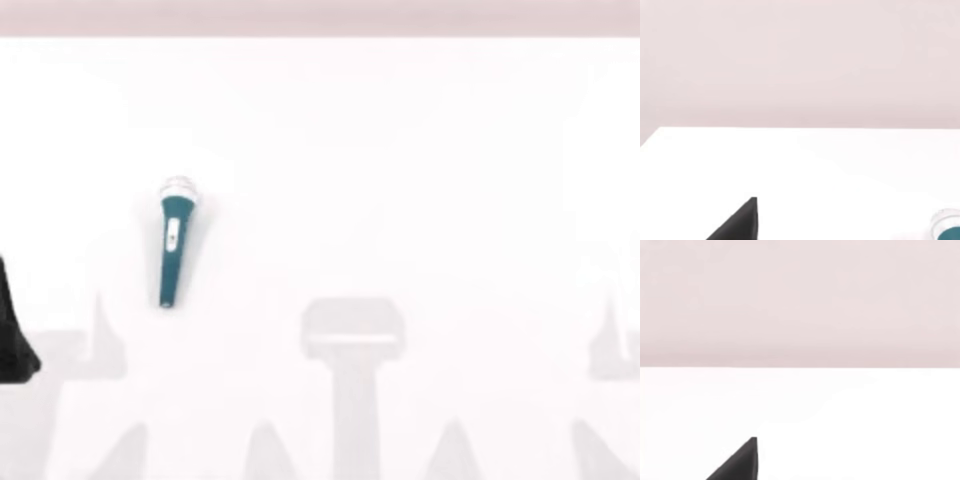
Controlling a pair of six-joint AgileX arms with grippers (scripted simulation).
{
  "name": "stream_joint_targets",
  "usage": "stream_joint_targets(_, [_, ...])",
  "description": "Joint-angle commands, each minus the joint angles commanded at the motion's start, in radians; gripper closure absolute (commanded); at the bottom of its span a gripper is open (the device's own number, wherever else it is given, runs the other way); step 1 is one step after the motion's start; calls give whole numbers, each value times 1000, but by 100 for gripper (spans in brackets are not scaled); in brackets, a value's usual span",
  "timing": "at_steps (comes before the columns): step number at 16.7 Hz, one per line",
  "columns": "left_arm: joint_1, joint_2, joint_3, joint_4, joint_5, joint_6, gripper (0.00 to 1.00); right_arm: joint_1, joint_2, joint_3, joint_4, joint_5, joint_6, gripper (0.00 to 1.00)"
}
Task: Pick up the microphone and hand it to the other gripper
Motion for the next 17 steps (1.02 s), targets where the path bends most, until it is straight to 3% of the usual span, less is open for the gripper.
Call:
stream_joint_targets(4, [-9, 31, 27, -23, 1, -4, 0, 0, 0, 0, 0, 0, 0, 0])
stream_joint_targets(8, [-50, 220, 182, -151, -2, -30, 0, 0, 0, 0, 0, 0, 0, 0])
stream_joint_targets(17, [-184, 1092, 812, -569, -18, -164, 0, 0, 0, 0, 0, 0, 0, 0])
